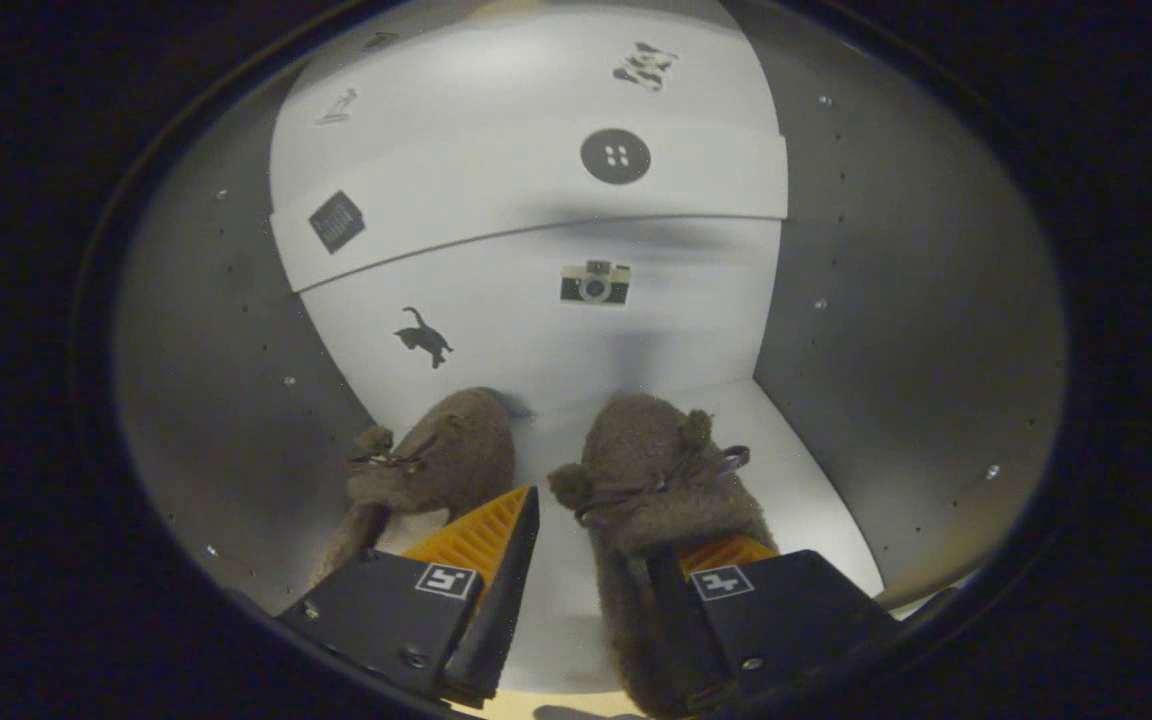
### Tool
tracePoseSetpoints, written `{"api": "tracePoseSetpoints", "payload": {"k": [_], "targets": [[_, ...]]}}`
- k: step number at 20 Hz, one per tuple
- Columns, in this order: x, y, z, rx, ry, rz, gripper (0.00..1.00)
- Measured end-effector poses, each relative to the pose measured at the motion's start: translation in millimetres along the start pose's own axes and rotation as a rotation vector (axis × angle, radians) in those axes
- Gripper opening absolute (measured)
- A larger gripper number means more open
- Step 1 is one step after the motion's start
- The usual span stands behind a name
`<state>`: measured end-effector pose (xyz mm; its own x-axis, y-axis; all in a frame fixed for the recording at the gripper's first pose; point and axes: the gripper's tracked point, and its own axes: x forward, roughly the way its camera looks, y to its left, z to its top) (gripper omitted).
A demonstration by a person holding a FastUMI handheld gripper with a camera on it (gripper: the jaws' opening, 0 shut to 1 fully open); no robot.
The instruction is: Open the shoe cabinet door, grab the shoes and put them into the shoe cabinet, then close the shoe cabinet door.
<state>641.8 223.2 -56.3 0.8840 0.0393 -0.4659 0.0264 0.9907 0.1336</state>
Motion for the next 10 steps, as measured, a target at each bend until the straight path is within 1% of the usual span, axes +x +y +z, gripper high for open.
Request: {"api": "tracePoseSetpoints", "payload": {"k": [1,3,4,5,8,10], "targets": [[-11,0,0,-0.003,-0.025,-0.008,0.67],[-32,3,-2,-0.028,-0.090,-0.008,0.67],[-47,4,-6,-0.046,-0.116,-0.004,0.73],[-64,6,-6,-0.065,-0.156,-0.002,0.79],[-122,13,-15,-0.094,-0.240,0.019,0.80],[-165,17,-27,-0.079,-0.270,0.051,0.87]]}}
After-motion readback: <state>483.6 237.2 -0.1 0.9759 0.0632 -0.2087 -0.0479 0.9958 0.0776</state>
